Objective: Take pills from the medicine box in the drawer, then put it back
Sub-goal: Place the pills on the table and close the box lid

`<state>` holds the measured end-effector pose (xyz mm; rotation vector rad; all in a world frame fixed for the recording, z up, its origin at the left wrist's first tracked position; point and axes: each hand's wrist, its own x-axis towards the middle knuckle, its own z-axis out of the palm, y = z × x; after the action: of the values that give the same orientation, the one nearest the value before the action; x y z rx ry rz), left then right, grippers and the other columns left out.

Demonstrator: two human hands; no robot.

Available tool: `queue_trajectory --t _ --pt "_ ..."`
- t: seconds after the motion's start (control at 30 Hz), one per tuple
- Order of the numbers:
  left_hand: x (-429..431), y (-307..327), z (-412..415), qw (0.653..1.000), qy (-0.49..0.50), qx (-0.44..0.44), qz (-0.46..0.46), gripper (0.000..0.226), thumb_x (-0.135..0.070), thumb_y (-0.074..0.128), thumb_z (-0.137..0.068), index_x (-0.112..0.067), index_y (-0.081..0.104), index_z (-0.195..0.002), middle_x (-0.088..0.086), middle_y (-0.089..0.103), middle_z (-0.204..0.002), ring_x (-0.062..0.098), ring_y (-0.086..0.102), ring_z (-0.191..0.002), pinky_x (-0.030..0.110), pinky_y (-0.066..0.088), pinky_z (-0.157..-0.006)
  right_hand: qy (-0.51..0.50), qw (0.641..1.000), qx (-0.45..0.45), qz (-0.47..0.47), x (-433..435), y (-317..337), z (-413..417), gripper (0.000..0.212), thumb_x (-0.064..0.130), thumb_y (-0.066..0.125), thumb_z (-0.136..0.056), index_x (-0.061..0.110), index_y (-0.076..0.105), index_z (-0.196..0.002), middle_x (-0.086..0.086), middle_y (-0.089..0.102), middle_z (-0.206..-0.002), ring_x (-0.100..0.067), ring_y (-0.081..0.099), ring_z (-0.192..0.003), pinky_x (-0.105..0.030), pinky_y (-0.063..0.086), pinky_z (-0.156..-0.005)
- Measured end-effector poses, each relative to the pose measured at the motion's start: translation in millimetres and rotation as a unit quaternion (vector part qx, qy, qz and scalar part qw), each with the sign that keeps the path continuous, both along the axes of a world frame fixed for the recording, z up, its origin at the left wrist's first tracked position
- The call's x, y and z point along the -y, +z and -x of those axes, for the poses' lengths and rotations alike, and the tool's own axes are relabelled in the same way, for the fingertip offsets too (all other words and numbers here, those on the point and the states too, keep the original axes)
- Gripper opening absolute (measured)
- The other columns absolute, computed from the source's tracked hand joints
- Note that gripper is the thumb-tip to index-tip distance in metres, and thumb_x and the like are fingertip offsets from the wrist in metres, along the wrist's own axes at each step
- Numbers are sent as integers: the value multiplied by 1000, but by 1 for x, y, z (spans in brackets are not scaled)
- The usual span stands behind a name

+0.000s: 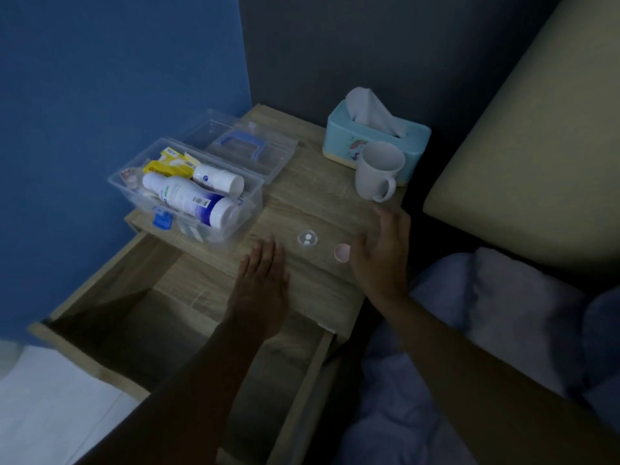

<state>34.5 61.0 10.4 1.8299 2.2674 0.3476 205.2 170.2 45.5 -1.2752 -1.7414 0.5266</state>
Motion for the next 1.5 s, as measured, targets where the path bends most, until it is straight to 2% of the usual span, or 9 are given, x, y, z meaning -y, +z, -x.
queue_trajectory --t 0.23,0.37,0.5,0.73,0.93,1.1,1.2,1.4,1.5 --pt "-3 3 -3 1000 2 -2 25 59 -31 24 -102 -12 5 -154 11 1 -163 27 -1 -150 41 3 -121 -75 987 136 45 -85 34 21 90 34 69 -80 11 20 -152 -16 18 -155 -34 27 -141 -47 33 -114" --pt "-2 3 -2 1000 3 1 18 58 -32 23 -102 -13 6 -154 10 3 -163 26 0 -150 41 5 -122 -147 974 93 144 -117 38 27 106 49 78 -70 14 21 -152 -12 29 -148 -30 36 -135 -41 41 -107" --pt "-1 3 -3 1000 4 -4 11 58 -31 25 -102 -12 9 -154 11 6 -163 27 3 -150 42 6 -122 -172 968 -22 181 -121 33 31 97 43 88 -61 16 41 -141 -5 47 -138 -22 50 -128 -29 47 -89" --pt "-1 3 -4 1000 3 -13 11 57 -31 23 -103 -11 7 -154 12 4 -163 26 2 -150 40 3 -122 -184 963 -57 189 -117 40 33 89 37 92 -58 16 53 -135 -3 60 -134 -20 58 -123 -30 53 -89" --pt "-1 8 -4 999 2 -21 28 59 -33 21 -102 -12 3 -154 11 0 -163 25 -1 -150 40 4 -122 -104 981 -53 157 -90 46 34 78 34 90 -60 19 57 -129 2 63 -126 -14 58 -115 -29 51 -92" --pt "-2 11 -4 999 -2 -2 38 59 -33 22 -103 -12 2 -154 11 0 -163 26 -3 -150 40 2 -122 -35 986 -85 142 -65 44 40 69 32 92 -58 23 62 -120 18 59 -101 3 54 -91 -1 36 -67" --pt "-1 11 -3 999 -4 -1 41 59 -33 22 -102 -11 2 -154 11 0 -163 26 -3 -150 40 2 -122 -24 986 -81 143 -57 44 40 67 32 92 -55 24 64 -116 21 58 -97 16 53 -78 4 37 -63" --pt "-2 10 -2 999 -4 4 48 60 -35 22 -102 -12 1 -154 12 -2 -163 26 -5 -150 38 -2 -119 -11 987 -54 149 -46 42 32 70 33 92 -56 22 65 -120 13 66 -109 1 57 -96 -16 45 -79" --pt "-2 10 -2 999 -2 -1 52 60 -34 22 -102 -12 1 -154 12 -3 -163 26 -5 -150 39 -1 -120 -8 986 -57 158 -41 40 29 68 29 92 -59 21 64 -120 9 68 -113 0 57 -96 -18 45 -81"
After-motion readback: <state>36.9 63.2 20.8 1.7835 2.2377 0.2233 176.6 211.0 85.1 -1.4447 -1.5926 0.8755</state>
